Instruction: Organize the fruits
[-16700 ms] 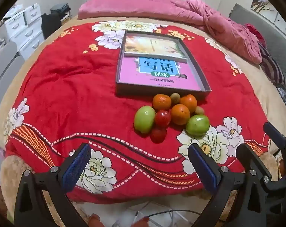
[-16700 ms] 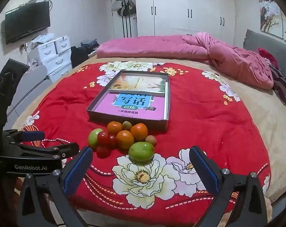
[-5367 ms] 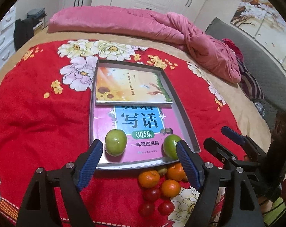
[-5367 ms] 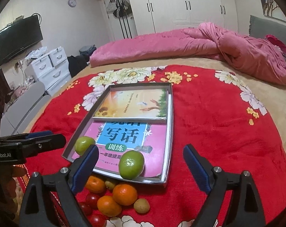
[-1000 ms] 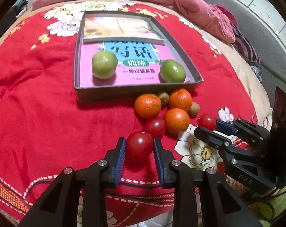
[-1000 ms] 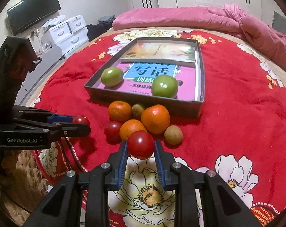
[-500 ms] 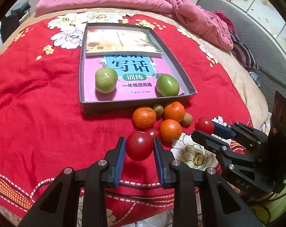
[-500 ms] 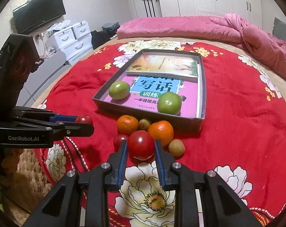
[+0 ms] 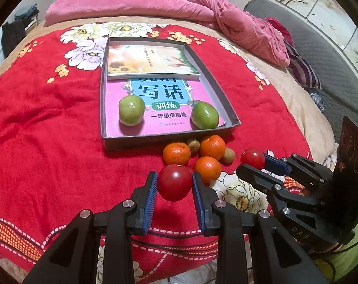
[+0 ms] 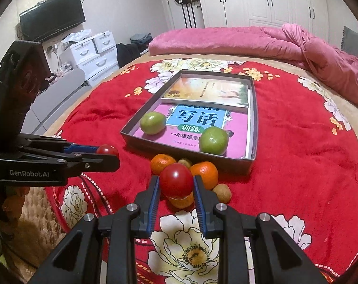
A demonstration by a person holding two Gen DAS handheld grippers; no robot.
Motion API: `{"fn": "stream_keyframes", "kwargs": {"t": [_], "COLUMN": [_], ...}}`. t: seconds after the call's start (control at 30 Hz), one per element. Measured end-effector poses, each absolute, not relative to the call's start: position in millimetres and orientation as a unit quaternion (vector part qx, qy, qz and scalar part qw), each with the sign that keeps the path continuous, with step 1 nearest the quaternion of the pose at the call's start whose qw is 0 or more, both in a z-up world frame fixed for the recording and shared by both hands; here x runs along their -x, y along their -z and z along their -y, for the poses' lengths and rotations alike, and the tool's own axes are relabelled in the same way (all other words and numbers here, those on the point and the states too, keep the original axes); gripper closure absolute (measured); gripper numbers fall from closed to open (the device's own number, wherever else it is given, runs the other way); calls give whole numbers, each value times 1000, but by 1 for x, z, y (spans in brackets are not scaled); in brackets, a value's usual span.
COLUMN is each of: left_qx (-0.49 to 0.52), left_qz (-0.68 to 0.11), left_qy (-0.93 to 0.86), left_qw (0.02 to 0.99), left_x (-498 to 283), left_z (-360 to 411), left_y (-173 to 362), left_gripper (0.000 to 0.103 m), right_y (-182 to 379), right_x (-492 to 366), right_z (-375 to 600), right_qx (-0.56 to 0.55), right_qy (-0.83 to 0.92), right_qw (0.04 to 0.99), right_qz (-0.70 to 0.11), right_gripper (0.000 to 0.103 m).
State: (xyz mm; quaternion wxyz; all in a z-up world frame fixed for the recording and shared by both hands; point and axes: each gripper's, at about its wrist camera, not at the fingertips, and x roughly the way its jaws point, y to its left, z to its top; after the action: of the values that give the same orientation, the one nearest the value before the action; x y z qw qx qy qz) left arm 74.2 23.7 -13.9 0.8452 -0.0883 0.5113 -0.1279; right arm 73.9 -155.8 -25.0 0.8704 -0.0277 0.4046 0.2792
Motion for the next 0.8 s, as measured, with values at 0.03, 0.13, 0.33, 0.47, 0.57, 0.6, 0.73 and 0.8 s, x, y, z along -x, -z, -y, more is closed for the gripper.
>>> {"fn": "stream_keyframes", "kwargs": {"t": [0.03, 0.13, 0.33, 0.47, 0.57, 0.6, 0.73, 0.8], "left_qx": [89, 90, 88, 88, 89, 91, 93, 94], "left_qz": [-511, -510, -507, -503, -500, -499, -495, -494], "left_qy": [128, 127, 126, 126, 126, 125, 123, 122], "left_qw": [845, 846, 848, 851, 852, 853, 855, 856], "left_x": [-74, -74, -76, -77, -79, -80, -82, -84], "left_z": [-24, -25, -25, -25, -24, -24, -25, -26], "left_y": [13, 12, 6, 2, -1, -2, -6, -8], "left_gripper": [73, 73, 73, 73, 73, 73, 73, 73], "right_y": [24, 22, 17, 14, 13, 12, 10, 8], "right_x": [-74, -74, -75, -75, -76, -77, -78, -79], "right_z": [156, 156, 157, 159, 161, 161, 163, 164], "right_qx": [28, 28, 31, 31, 30, 30, 31, 31], "right_qy": [-279, -279, -277, -275, -272, -272, -269, -268], "right_qw": [871, 873, 876, 879, 880, 880, 883, 884], "right_qz": [-404, -400, -393, -389, -388, -388, -384, -383], "right_gripper": [75, 75, 75, 75, 75, 75, 75, 75]}}
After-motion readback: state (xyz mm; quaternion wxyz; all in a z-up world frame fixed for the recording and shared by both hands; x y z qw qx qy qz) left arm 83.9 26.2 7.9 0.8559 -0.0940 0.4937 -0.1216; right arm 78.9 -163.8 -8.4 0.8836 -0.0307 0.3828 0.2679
